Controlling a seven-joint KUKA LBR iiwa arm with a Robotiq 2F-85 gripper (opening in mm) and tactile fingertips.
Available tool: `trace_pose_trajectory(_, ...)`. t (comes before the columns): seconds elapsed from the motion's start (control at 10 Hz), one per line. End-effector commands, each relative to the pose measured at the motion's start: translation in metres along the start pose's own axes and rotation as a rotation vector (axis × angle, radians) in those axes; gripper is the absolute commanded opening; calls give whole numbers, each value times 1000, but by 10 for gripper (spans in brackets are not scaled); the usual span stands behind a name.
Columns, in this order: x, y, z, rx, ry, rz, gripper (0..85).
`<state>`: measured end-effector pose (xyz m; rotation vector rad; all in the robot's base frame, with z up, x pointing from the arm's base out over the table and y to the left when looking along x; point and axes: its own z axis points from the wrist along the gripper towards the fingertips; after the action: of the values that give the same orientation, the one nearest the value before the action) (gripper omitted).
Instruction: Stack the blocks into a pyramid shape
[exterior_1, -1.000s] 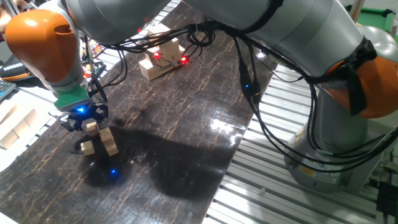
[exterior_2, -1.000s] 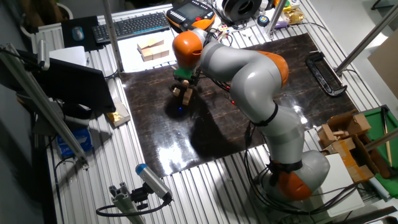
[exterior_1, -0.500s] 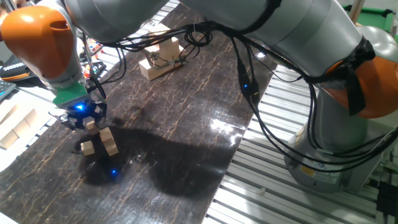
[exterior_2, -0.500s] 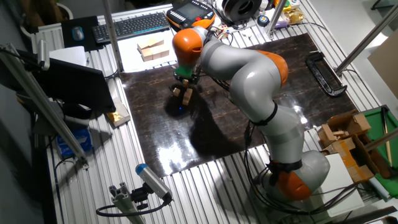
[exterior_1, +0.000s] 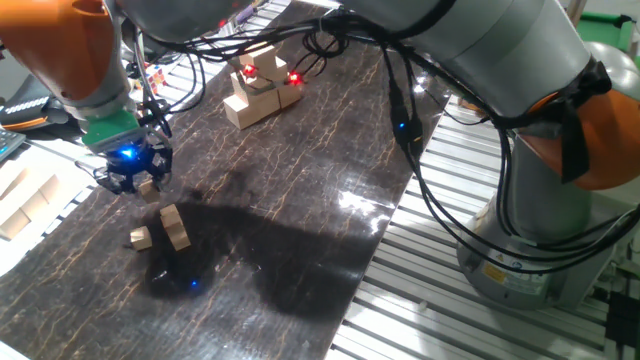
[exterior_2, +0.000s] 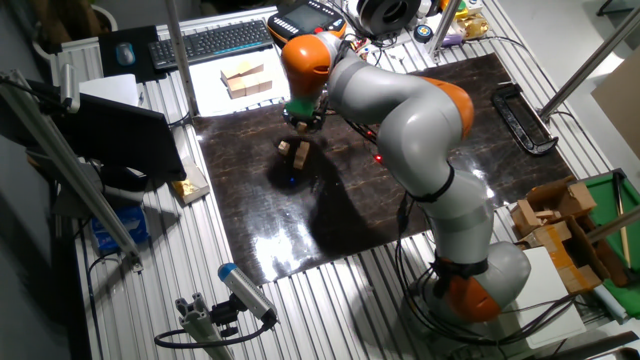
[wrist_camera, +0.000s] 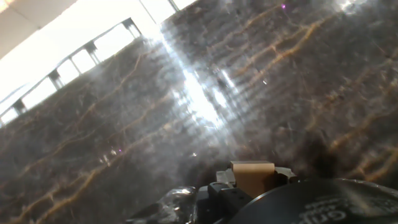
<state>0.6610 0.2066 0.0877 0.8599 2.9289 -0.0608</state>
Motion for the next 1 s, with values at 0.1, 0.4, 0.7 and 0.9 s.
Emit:
trace_pose_trajectory(0.1,7,-3,-4,3,6,-8,7)
trace_pose_trajectory(0.4,17,-9,2,-2,4,-20,7)
trace_pose_trajectory(0.7,23,-12,8,-16,8,-22,7)
trace_pose_trajectory(0.9,28,-14,9,-21,9,-22,7)
